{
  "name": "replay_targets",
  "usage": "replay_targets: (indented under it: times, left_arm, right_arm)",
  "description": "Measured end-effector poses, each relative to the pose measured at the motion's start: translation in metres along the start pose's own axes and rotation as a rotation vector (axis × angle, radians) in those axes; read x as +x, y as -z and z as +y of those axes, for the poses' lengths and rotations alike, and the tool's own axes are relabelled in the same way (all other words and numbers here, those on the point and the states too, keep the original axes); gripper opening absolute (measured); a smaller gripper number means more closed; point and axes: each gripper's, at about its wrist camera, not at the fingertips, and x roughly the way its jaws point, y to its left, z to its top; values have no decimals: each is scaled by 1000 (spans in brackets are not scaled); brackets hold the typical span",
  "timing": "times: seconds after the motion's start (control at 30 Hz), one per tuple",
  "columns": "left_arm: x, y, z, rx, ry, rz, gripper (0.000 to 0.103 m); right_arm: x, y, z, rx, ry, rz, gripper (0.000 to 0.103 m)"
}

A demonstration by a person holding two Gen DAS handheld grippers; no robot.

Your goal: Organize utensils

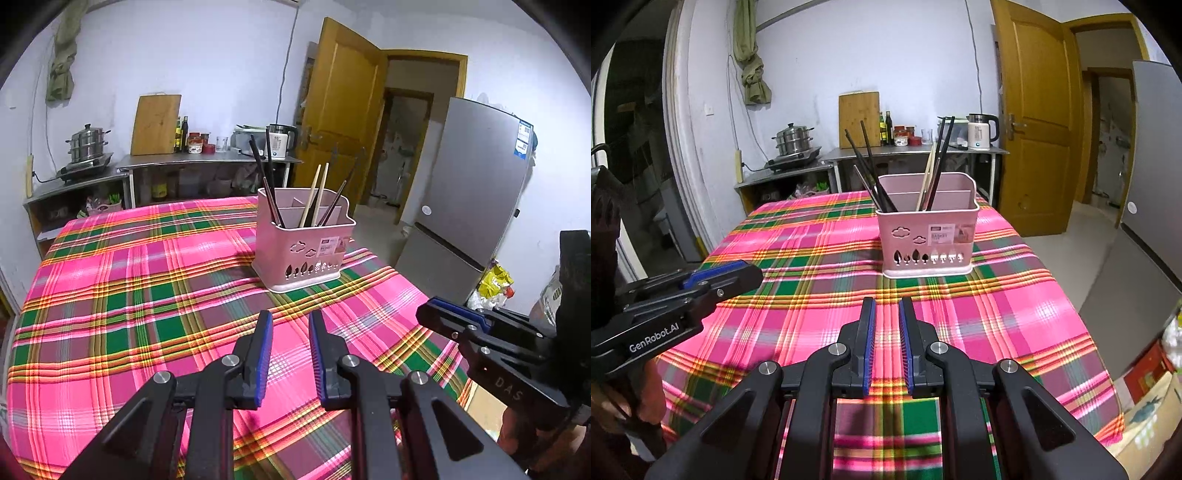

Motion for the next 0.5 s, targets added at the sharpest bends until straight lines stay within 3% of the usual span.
replay_targets:
  times: [0.5]
  left_arm:
    - [-1, 2, -1, 7, -8, -1, 19]
  right_arm:
    - [-3, -1, -2, 5, 7, -8, 13]
